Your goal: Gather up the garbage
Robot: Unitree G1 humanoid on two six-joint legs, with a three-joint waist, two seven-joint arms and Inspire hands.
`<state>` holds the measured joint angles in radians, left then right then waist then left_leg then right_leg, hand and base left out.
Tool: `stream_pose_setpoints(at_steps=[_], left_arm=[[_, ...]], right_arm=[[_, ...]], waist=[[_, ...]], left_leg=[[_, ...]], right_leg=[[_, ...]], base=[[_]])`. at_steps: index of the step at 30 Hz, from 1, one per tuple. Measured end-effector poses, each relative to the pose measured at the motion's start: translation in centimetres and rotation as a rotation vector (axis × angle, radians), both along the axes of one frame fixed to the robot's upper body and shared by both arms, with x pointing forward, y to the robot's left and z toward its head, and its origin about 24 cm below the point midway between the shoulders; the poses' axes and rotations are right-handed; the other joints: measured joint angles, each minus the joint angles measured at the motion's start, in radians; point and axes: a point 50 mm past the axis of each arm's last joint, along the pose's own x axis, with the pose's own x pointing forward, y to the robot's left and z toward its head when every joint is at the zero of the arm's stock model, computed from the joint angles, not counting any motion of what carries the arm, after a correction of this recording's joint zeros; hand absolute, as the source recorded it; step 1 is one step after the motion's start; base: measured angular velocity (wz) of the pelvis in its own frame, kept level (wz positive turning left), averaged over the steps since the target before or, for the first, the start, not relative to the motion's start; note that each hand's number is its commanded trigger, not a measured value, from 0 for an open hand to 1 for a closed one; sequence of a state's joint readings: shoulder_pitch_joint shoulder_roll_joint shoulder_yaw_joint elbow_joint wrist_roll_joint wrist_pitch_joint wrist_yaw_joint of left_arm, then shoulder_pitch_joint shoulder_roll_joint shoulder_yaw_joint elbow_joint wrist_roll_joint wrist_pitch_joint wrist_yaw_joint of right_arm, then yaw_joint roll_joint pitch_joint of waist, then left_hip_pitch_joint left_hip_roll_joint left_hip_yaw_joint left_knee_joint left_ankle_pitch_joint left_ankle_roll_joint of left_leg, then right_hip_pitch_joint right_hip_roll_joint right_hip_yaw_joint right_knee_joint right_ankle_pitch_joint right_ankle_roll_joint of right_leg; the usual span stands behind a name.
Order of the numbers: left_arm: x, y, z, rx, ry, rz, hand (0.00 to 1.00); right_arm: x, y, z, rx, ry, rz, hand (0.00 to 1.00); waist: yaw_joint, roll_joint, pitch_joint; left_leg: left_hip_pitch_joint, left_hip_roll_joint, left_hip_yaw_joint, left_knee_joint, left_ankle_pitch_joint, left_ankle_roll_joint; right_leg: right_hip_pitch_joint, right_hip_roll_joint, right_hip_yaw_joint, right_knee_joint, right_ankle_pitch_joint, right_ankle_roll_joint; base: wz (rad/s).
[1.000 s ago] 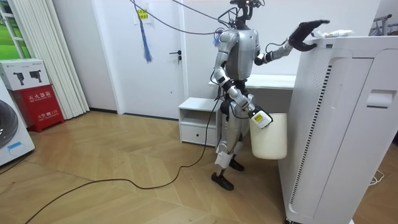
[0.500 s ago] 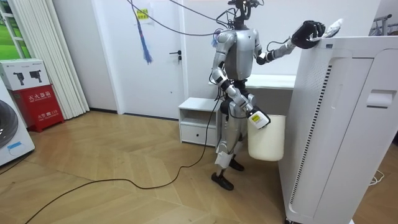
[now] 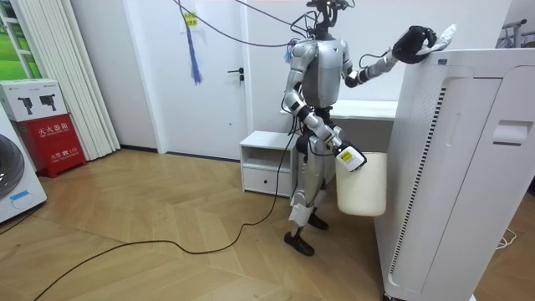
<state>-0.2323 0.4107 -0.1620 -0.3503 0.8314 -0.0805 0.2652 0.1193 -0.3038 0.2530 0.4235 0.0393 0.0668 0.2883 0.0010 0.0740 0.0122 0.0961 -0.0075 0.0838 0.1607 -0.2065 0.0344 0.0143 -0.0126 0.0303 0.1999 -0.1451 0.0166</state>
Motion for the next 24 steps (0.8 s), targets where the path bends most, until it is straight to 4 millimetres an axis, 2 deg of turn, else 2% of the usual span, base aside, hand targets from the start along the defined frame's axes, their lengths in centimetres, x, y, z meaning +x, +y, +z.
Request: stream_pose_setpoints(at_steps=[4, 8, 12, 16, 19, 22, 24], left_arm=[[-0.6, -0.3, 0.8, -0.103, 0.036, -0.090, 1.00], [-0.8, -0.3, 1.1, -0.331, 0.137, -0.260, 1.00], [-0.9, -0.7, 1.2, -0.504, 0.248, -0.445, 1.00], [-1.1, -1.6, 0.9, -0.586, 0.369, -0.631, 1.00], [-1.6, -2.9, 0.0, -0.666, 0.513, -0.816, 1.00], [-2.4, -4.5, -3.2, -0.703, 0.772, -0.921, 1.00], [-3.1, -5.5, -5.0, -0.654, 0.922, -0.969, 1.00]], right_arm=[[0.0, 0.0, 0.0, 0.004, 0.001, 0.003, 1.00], [-0.1, 0.5, -0.1, 0.012, 0.009, 0.023, 1.00], [-0.1, 1.0, -0.2, 0.029, 0.010, 0.030, 1.00], [-0.1, 1.4, -0.2, 0.045, 0.012, 0.034, 1.00], [0.0, 1.6, -0.2, 0.047, 0.010, 0.039, 1.00], [0.6, 2.0, 0.1, 0.049, -0.005, 0.061, 1.00], [0.8, 2.2, 0.2, 0.047, -0.010, 0.073, 1.00]], waist=[[-0.007, -0.011, -0.0041], [-0.003, -0.028, -0.0122], [-0.003, -0.026, -0.0123], [-0.007, -0.018, -0.0124], [-0.008, -0.007, -0.0095], [-0.022, -0.002, -0.0072], [-0.024, -0.005, -0.0017]], left_leg=[[-0.015, 0.000, -0.006, 0.005, 0.000, 0.000], [-0.016, -0.001, -0.015, 0.005, 0.000, 0.000], [-0.016, -0.005, -0.016, 0.005, 0.000, 0.000], [-0.016, -0.005, -0.015, 0.005, 0.001, 0.001], [-0.016, -0.005, -0.007, 0.005, 0.004, 0.006], [-0.029, -0.006, -0.004, 0.009, 0.004, 0.007], [-0.055, -0.004, -0.004, 0.025, 0.005, 0.007]], right_leg=[[0.002, -0.002, -0.005, -0.011, 0.001, 0.000], [0.007, -0.005, -0.022, -0.014, 0.001, 0.000], [0.008, -0.012, -0.035, -0.015, 0.001, 0.000], [0.008, -0.018, -0.055, -0.014, 0.000, 0.002], [0.004, -0.020, -0.064, -0.007, 0.000, 0.002], [-0.014, -0.018, -0.063, 0.007, 0.000, 0.002], [-0.039, -0.017, -0.062, 0.020, 0.000, 0.001]], base=[[0.07], [0.06], [0.03], [0.00], [-0.01], [-0.01], [0.00]])
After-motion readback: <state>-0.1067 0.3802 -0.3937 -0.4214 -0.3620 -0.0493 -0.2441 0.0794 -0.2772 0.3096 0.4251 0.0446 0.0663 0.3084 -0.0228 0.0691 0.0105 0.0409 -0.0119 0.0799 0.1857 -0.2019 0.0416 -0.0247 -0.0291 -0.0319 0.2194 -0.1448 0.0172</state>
